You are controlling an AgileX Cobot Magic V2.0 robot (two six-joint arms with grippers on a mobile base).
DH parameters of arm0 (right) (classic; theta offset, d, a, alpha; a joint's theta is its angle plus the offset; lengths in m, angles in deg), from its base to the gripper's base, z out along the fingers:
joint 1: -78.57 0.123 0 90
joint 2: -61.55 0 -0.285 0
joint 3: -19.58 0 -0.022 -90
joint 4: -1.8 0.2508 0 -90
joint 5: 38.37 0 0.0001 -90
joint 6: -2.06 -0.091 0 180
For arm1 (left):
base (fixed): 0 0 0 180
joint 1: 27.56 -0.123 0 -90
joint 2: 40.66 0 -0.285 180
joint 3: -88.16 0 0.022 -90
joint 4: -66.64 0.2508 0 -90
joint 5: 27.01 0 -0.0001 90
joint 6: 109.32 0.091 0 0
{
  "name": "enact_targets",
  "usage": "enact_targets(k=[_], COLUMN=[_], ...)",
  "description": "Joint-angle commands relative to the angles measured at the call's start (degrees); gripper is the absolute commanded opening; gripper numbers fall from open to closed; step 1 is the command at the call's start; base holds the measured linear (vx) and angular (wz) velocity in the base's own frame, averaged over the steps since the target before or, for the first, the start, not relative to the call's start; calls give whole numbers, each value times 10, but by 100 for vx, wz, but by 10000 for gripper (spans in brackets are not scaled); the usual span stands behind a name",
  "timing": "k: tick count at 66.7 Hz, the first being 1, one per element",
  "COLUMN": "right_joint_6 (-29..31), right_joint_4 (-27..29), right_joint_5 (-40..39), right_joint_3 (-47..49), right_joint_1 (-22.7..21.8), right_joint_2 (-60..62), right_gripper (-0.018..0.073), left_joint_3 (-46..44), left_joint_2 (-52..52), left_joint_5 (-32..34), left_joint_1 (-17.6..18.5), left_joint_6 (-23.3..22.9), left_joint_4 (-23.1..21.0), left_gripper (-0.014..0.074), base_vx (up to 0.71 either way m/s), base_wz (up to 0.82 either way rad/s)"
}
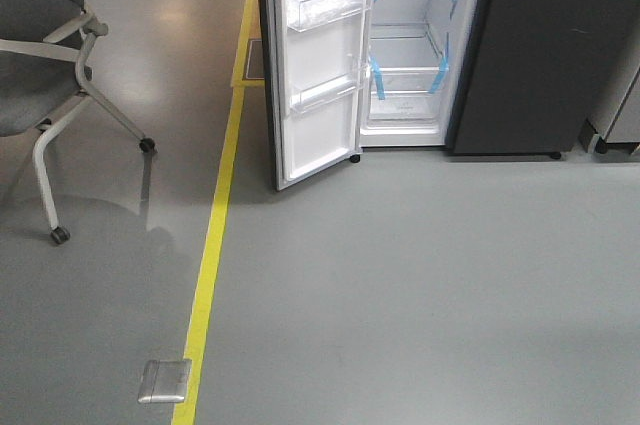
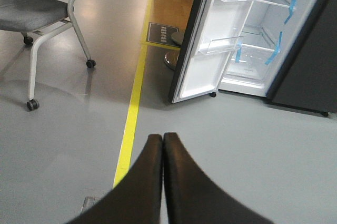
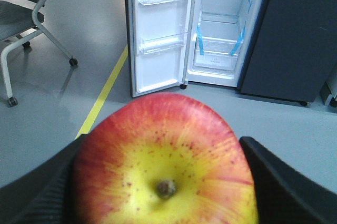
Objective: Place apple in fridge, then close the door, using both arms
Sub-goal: 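Approach the open refrigerator door with the apple in the right gripper, then drive the base closer to the open refrigerator door bins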
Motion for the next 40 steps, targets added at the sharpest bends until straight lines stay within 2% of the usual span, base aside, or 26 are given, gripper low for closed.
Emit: enact_targets(k=[1,40], right_joint_6=[-1,-1], right_joint_4=[6,6], right_joint_5=[-51,-51], right_joint_3=[13,13], right_joint_1=[1,1], right_joint_2=[-4,-4], right_gripper=[176,176], left_joint_3=[10,10], left_joint_2=[9,9], left_joint_5=[44,44], left_joint_1=[1,1], left_joint_6=[0,0], left_joint_4=[0,0], left_gripper=[-6,-6], base_vx=[16,14], base_wz=[0,3])
